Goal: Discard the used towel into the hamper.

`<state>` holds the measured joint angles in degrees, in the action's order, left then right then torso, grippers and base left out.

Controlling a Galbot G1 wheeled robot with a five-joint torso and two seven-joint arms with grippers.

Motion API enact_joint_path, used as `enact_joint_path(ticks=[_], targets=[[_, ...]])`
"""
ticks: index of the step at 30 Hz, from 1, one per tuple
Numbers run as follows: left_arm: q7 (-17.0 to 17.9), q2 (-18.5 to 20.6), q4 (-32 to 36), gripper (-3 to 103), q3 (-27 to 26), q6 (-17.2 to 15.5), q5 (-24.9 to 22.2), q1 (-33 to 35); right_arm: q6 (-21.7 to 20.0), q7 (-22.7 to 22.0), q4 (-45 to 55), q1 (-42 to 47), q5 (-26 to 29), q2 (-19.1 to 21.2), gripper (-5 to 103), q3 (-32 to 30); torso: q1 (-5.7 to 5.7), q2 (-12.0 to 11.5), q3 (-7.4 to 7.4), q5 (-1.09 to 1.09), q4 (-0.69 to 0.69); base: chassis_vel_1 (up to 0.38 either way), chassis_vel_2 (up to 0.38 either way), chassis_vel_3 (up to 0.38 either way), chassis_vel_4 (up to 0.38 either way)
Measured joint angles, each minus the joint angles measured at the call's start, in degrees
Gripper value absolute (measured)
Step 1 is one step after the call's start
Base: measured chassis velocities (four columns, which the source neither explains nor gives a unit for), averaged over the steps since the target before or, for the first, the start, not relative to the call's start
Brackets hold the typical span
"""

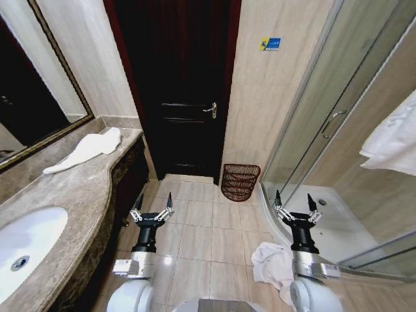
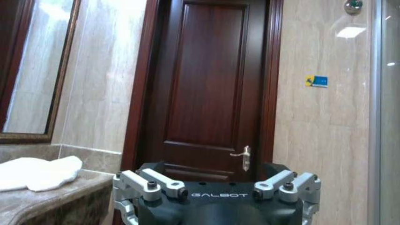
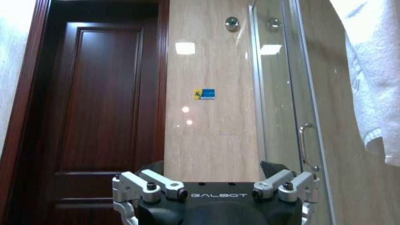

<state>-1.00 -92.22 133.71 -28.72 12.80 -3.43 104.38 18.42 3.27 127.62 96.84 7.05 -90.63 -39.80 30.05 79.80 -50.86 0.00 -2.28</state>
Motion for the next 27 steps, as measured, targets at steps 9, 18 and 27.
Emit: enact_joint_path(ticks=[9, 18, 27], targets=[[-0.1, 0.0, 0.1, 100, -0.4, 0.1, 0.3, 0.0, -1.6, 0.1, 1.3, 0.0, 0.3, 0.2, 100, 0.3, 0.00, 0.0, 0.00, 0.00, 0.00, 0.000, 0.000, 0.000, 0.000], [-0.1, 0.0, -0.1, 100, -0.8, 0.2, 0.2, -0.7, -1.9, 0.7, 2.2, 0.0, 0.8, 0.1, 100, 0.5, 0.00, 0.0, 0.00, 0.00, 0.00, 0.000, 0.000, 0.000, 0.000], [-0.1, 0.1, -0.9, 100, -0.5, 0.1, 0.1, -1.4, -2.1, 0.9, 2.5, -0.4, 1.2, 0.2, 100, 0.7, -0.01, 0.0, 0.00, 0.00, -0.01, -0.068, 0.053, 0.078, -0.080]])
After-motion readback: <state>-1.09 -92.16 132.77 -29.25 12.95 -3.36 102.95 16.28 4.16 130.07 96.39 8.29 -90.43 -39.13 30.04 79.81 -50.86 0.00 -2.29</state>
